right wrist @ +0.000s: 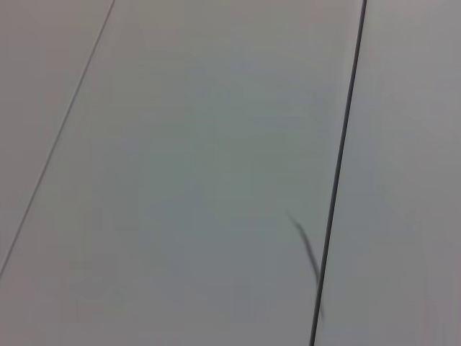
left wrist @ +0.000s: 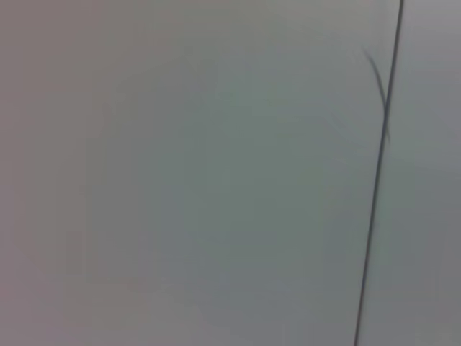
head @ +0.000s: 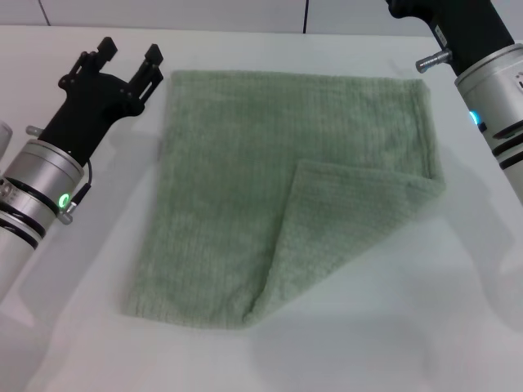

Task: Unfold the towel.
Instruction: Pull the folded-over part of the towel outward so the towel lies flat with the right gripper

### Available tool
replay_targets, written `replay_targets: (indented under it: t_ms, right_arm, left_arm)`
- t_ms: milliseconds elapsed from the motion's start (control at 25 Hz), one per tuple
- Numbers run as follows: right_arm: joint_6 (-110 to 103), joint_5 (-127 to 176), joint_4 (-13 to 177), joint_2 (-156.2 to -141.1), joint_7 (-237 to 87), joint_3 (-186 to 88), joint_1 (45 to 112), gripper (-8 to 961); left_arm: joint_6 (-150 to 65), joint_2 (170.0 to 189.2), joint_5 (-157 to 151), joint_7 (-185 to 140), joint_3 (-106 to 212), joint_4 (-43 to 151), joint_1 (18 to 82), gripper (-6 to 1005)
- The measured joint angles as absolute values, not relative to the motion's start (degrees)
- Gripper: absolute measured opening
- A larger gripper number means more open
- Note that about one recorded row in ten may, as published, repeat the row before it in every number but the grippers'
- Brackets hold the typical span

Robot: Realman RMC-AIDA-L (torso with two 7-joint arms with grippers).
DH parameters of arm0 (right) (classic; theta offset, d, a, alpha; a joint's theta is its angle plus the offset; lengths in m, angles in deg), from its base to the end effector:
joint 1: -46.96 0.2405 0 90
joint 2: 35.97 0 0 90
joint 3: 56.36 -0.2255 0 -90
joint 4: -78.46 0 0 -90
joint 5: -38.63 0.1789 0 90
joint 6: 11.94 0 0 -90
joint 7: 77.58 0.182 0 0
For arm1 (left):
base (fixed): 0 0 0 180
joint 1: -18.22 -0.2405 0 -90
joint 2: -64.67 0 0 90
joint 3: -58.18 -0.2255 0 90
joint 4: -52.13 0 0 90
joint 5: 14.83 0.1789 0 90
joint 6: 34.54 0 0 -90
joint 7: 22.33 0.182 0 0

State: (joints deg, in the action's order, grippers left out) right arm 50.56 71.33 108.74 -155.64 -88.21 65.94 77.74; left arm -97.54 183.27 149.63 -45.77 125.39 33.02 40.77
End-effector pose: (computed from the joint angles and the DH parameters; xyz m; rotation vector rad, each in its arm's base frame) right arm 0.1293 0.3771 -0.0016 -1.7119 0.0502 0.8763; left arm -0.2306 0.3468 -0.0054 -1.7803 -0.5944 -0.9324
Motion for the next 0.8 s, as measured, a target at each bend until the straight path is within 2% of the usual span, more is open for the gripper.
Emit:
replay_targets:
  t_ms: [800]
  right_arm:
    - [50.5,71.3,106.6,-155.58,-88.2,65.8,79.9,785]
  left_arm:
    - [-97.9,183.04,149.9,-45.7,127.9,32.9,40.7,729]
